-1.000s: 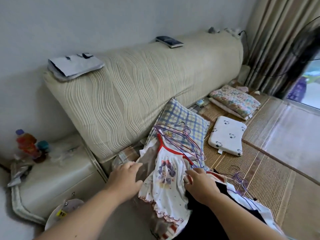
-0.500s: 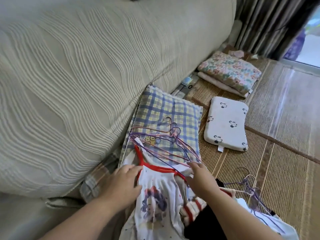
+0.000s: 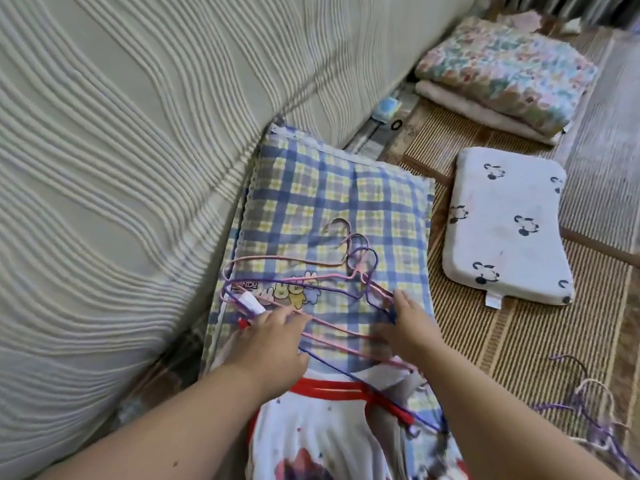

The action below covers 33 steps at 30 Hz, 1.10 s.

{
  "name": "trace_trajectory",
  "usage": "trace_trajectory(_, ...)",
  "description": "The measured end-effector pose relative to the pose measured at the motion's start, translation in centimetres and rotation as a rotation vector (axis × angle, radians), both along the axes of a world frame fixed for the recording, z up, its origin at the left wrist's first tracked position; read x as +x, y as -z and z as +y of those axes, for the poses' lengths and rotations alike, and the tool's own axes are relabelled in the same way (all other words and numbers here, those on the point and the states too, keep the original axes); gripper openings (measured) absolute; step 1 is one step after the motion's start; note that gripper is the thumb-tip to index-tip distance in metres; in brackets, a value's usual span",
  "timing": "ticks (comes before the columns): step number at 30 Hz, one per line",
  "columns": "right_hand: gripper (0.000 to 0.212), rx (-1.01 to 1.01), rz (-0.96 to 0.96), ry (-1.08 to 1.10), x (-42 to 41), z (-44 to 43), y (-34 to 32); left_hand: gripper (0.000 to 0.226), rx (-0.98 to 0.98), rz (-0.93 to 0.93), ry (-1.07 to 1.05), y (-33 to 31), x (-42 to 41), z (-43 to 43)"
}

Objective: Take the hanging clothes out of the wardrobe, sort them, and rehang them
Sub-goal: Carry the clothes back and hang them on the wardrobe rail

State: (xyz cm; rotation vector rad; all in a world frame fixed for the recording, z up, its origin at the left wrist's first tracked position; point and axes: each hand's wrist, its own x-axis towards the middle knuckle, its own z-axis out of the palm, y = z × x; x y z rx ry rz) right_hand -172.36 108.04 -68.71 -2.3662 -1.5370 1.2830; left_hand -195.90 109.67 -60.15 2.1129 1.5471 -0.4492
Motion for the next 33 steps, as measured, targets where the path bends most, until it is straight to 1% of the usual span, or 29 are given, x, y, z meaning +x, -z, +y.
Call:
trace_trajectory(1,0.079,-0.01,-0.015,0.003,-0.1,0.4,0.3,0.065,-0.011,0.0,-0.01,0.6,-0.1,0.0)
trace_trajectory(2,0.074,-0.009,-0.032,0.014,-0.3,0.8,0.7,0.065,-0.02,-0.004,-0.017,1.0,-0.1,0.1)
trace_trajectory(5,0.043,-0.023,-0.096,0.019,-0.2,1.9,0.5,0.064,-0.02,-0.025,-0.013,1.5,-0.2,-0.1)
trace_trajectory(6,0.033,-0.021,-0.07,-0.001,0.1,2.1,0.2,0.065,-0.018,-0.034,-0.011,1.5,-0.2,-0.2)
trace_trajectory(8,0.005,0.014,0.045,-0.034,0.8,2.3,-0.9,0.064,-0.009,-0.065,-0.007,0.8,0.1,-0.2)
trace_trajectory(11,0.016,0.086,0.17,-0.043,1.4,2.0,-3.5,0.061,0.042,-0.162,-0.008,-1.2,1.1,-0.2)
trace_trajectory(13,0.018,0.147,0.18,-0.06,1.1,1.7,-5.9,0.063,0.114,-0.222,0.002,-3.2,2.0,-0.2)
trace_trajectory(16,0.021,0.219,0.184,-0.111,-0.1,1.0,-9.5,0.071,0.241,-0.259,-0.028,-6.2,3.2,-0.6)
trace_trajectory(21,0.02,0.305,0.145,-0.201,-3.0,-1.4,-16.4,0.082,0.309,-0.313,-0.225,-11.8,4.1,-2.5)
trace_trajectory(23,0.019,0.346,0.143,-0.213,-4.4,-3.0,-19.5,0.084,0.39,-0.348,-0.307,-14.4,3.9,-4.0)
trace_trajectory(25,0.017,0.38,0.133,-0.258,-5.8,-5.0,-22.4,0.074,0.496,-0.419,-0.414,-17.1,3.4,-5.7)
trace_trajectory(27,0.012,0.416,0.125,-0.3,-7.5,-7.4,-25.4,0.056,0.59,-0.479,-0.505,-20.1,2.4,-7.5)
trace_trajectory(30,0.02,0.479,0.197,-0.298,-9.6,-10.9,-29.8,0.029,0.689,-0.646,-0.518,-24.6,0.3,-10.7)
trace_trajectory(33,0.025,0.509,0.271,-0.283,-11.8,-14.8,-34.8,0.016,0.746,-0.803,-0.574,-29.4,-2.4,-15.4)
